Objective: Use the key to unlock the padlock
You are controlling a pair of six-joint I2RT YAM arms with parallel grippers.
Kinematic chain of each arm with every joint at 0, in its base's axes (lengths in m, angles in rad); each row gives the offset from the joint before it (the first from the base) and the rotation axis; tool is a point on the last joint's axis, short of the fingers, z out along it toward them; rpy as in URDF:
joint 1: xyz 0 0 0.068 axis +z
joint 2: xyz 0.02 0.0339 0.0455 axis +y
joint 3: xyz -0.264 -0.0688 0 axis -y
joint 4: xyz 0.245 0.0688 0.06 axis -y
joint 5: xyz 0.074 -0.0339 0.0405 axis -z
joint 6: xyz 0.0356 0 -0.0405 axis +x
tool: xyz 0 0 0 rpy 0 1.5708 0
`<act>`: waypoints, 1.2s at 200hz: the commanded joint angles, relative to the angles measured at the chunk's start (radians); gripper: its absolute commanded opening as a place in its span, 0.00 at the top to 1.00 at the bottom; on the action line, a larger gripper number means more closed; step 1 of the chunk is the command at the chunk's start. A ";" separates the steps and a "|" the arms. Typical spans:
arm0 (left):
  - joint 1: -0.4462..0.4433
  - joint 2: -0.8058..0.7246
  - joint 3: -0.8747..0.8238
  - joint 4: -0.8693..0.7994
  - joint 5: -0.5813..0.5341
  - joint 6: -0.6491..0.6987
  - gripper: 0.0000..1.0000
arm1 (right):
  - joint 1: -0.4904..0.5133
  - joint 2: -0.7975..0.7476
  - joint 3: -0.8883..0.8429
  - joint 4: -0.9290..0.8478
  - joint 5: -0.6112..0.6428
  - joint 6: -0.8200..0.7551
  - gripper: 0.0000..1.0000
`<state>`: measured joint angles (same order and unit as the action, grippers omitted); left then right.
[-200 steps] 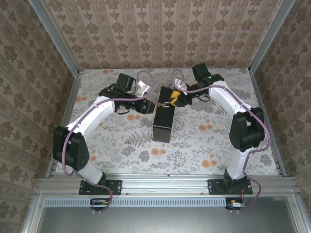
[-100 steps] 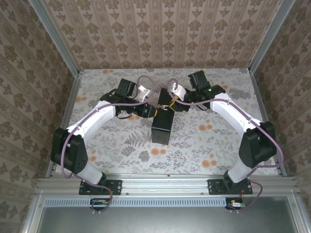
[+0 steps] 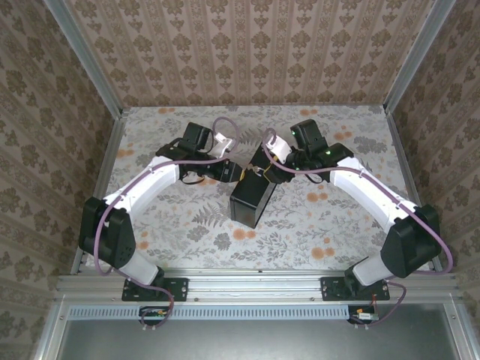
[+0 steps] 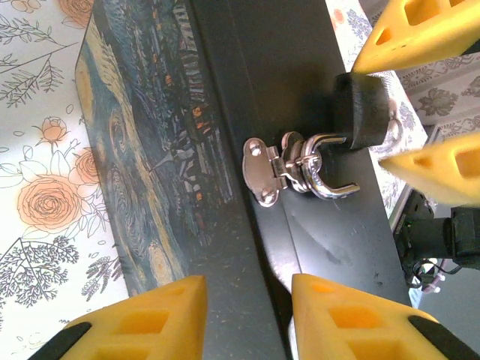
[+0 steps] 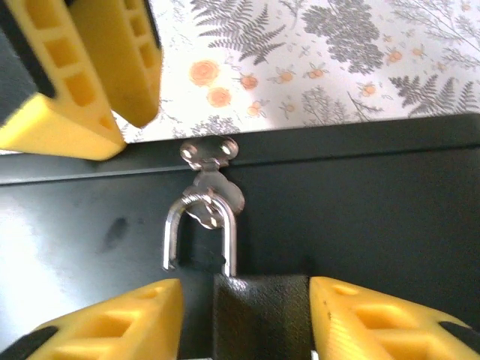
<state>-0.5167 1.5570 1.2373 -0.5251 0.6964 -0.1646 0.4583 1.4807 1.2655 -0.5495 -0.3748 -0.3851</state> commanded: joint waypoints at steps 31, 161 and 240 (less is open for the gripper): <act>0.000 0.026 0.001 -0.004 -0.022 -0.005 0.65 | -0.038 0.055 0.073 -0.086 -0.100 0.016 0.44; 0.003 0.022 -0.001 -0.022 -0.030 0.010 0.65 | -0.091 0.188 0.273 -0.391 -0.204 -0.140 0.42; 0.001 0.016 0.000 -0.025 -0.030 0.007 0.65 | -0.030 0.167 0.235 -0.380 -0.066 -0.174 0.57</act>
<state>-0.5175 1.5604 1.2373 -0.5224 0.7033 -0.1650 0.3878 1.6642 1.5105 -0.8814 -0.5060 -0.5316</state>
